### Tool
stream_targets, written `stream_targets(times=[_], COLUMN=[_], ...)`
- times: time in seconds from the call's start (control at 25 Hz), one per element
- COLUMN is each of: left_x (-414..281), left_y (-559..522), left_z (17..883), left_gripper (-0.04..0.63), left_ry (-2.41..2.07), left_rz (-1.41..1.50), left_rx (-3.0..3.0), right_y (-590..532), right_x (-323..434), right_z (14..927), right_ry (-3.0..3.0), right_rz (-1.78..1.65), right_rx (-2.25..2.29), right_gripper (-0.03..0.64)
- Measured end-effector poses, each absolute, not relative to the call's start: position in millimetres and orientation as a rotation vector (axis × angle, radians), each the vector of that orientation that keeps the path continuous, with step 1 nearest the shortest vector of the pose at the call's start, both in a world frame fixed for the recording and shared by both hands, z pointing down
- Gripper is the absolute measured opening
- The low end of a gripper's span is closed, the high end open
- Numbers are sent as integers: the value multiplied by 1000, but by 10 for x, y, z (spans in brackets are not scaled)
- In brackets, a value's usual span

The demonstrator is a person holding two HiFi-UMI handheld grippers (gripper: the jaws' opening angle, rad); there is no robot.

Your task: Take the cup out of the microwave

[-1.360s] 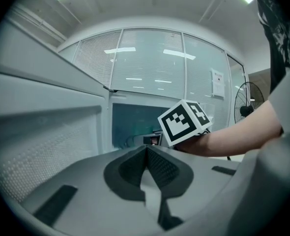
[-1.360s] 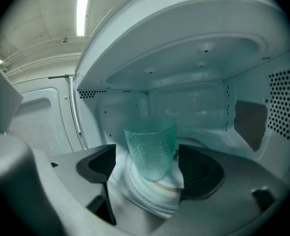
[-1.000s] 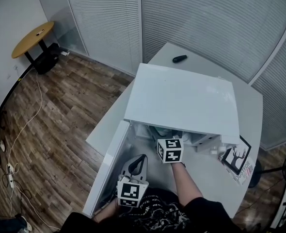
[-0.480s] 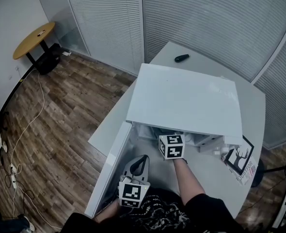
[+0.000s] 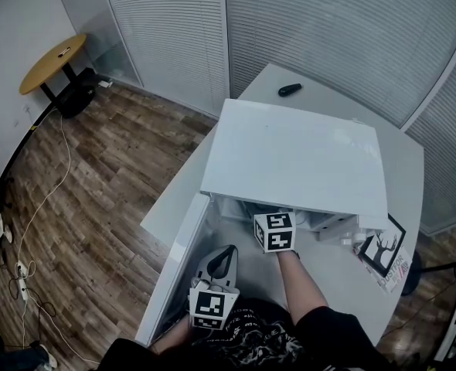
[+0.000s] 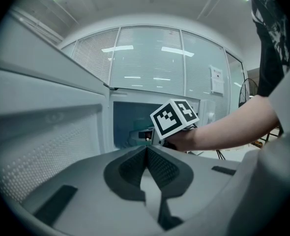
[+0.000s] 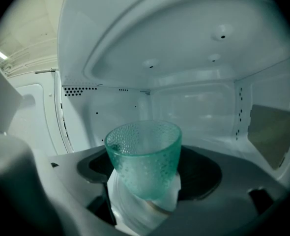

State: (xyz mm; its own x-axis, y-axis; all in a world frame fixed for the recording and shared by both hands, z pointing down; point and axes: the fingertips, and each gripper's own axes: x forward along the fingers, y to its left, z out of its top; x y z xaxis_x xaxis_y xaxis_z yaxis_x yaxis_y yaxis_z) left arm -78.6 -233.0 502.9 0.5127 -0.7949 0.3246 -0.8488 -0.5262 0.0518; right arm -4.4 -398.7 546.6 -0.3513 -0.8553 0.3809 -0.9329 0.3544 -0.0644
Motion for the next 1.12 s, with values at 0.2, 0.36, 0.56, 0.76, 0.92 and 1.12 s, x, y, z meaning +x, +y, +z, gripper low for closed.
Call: stream_targets(times=[0.2,0.36,0.56,0.76,0.92,1.12], left_x=[-800,-825,-792,-785,-755,-701], left_y=[-2362,-2356,-2345,-2325,-2316,-2291], left_z=[4997,4990,4970,4937,4890,4897], left_gripper=[6,6,6,6,6,6], left_ry=[-1431,-1429,-1431,-1430,-1434,-1418], left_rz=[359,413,361,345,302,330], left_rx=[2553,2559,2566,2559,2567,2581], right_y=[-3953,-3911,-3836,-3688,-3554,-3456], right_x=[-60,-52,-33,30,83,147], right_z=[5459,5424,5391,5406,5407,5390], right_ry=[-2341,-2341,-2350,-2343,-2332,-2333], right_rz=[360,344,357,372,376,376], right_rx=[1570,1575,1583,1600,1612,1630], right_gripper=[377,377,377,377,377,377])
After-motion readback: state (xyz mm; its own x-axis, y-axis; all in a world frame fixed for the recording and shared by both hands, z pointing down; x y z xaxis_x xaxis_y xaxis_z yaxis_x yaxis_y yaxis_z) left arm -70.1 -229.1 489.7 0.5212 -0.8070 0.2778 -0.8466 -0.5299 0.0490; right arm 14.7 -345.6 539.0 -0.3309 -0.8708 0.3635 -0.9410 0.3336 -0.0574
